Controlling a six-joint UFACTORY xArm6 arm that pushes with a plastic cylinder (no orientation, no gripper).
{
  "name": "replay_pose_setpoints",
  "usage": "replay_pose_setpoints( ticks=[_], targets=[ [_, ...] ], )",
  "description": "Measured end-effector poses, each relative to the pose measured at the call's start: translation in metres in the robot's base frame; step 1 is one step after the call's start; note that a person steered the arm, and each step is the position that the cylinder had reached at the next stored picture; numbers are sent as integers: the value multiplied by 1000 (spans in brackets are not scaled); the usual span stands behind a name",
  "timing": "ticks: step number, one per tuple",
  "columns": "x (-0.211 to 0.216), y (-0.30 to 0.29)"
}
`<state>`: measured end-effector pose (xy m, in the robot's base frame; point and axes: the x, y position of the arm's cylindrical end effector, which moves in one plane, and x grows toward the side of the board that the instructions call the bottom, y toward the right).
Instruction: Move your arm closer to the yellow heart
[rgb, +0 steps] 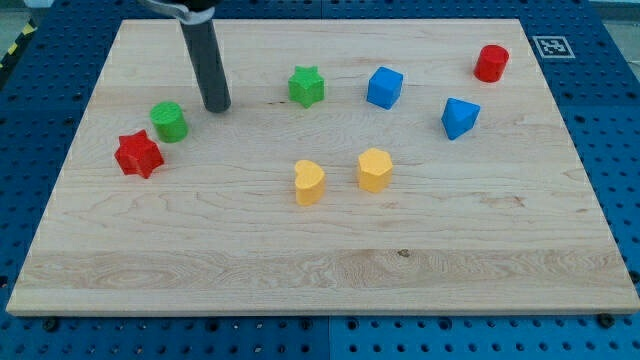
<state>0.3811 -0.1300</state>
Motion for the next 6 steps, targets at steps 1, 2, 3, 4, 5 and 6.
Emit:
replay_pose_setpoints(
  ticks=[1,2,3,4,5,6],
  targets=[
    [27,-20],
    [31,-56],
    [31,-57],
    [40,2],
    [87,17],
    [143,32]
  ],
)
